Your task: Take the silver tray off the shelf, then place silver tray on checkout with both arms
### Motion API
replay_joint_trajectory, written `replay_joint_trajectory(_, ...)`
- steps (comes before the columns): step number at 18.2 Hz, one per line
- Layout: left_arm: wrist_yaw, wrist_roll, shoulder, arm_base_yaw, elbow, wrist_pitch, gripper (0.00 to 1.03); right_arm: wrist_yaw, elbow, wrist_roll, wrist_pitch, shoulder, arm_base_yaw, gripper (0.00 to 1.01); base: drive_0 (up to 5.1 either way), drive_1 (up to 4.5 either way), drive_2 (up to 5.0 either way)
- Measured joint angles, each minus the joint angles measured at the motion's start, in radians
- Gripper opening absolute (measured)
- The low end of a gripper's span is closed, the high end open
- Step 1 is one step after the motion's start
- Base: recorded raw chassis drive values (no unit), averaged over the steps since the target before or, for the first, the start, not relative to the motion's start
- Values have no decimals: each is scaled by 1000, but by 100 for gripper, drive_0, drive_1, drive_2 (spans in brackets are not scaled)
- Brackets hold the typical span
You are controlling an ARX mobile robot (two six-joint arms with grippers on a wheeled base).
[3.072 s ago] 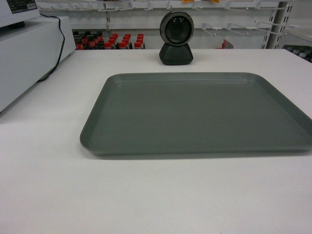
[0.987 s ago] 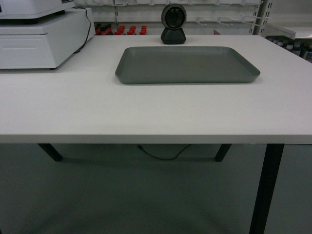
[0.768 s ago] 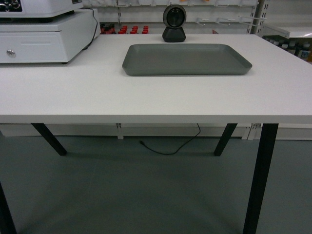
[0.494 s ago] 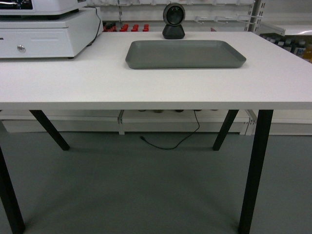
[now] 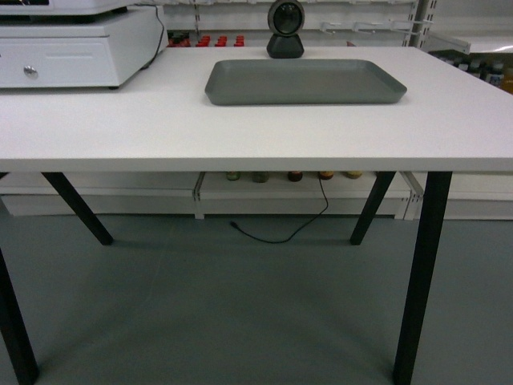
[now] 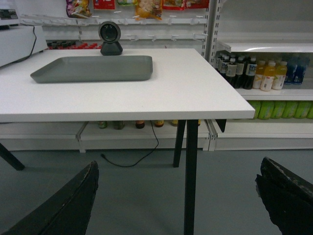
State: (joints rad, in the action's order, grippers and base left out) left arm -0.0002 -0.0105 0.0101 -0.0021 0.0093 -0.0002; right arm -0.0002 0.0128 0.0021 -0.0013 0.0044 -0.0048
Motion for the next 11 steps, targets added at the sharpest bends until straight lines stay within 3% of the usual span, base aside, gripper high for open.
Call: replay_joint_trajectory(11, 0, 0, 0, 0, 0, -3, 98, -1, 0, -2, -2, 0, 0, 98, 0, 0, 0)
